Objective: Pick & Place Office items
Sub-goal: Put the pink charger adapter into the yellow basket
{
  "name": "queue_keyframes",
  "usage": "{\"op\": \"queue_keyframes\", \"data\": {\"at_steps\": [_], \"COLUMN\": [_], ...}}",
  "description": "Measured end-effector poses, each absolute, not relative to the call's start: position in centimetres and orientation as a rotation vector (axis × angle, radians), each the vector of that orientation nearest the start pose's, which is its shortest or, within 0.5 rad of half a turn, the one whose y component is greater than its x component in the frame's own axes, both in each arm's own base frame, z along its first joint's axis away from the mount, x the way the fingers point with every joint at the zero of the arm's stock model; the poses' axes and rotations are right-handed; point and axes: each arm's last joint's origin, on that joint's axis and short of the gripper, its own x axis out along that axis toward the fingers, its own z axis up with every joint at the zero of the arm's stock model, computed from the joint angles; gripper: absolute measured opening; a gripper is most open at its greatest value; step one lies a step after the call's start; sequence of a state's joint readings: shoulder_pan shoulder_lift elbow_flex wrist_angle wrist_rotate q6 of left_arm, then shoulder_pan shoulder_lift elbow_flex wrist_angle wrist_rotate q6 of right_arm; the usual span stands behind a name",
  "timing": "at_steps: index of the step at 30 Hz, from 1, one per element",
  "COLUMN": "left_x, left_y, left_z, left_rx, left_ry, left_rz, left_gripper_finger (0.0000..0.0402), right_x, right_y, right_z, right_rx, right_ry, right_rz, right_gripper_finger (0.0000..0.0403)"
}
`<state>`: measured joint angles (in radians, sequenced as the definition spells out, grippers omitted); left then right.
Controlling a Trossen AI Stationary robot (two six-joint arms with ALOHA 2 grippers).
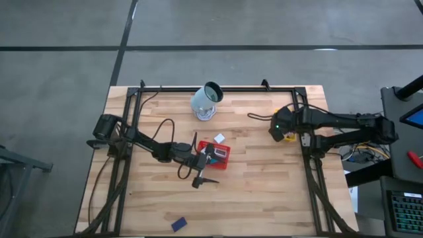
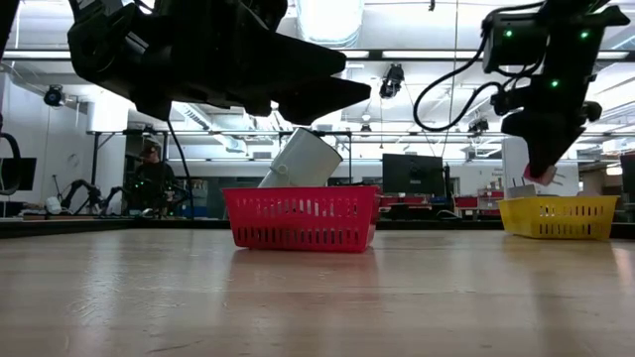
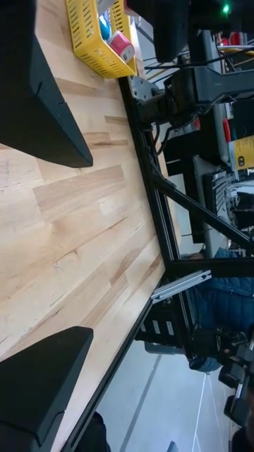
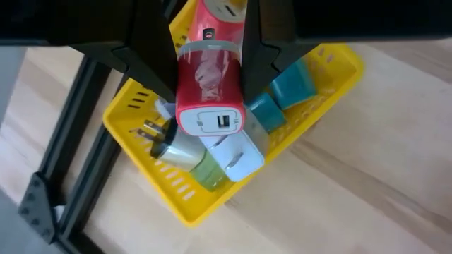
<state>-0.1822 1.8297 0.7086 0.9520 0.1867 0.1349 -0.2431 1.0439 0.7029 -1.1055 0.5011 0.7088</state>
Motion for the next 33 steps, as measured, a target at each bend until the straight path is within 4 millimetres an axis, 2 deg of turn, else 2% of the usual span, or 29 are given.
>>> {"op": "queue_keyframes", "data": {"at_steps": [13,23,33], "left_x": [33.6,33.6,33.6], "left_y": [-6.7,-6.8,-6.7], "left_z": [14.8,14.8,14.8], "left_rx": [0.133,0.133,0.136], "left_ry": [0.145,0.145,0.144], "left_rz": [-0.379,-0.383,-0.383], "left_gripper_finger": [0.0394,0.0394,0.0394], "right_x": [14.0,13.6,14.4], "right_y": [-5.5,-5.9,-6.2], "right_z": [21.0,19.7,18.3], "right_rx": [0.475,0.540,0.535], "right_ry": [1.216,1.251,1.317], "right_rz": [-1.010,-0.980,-0.981], "right_gripper_finger": [0.0117,0.0117,0.0117]}}
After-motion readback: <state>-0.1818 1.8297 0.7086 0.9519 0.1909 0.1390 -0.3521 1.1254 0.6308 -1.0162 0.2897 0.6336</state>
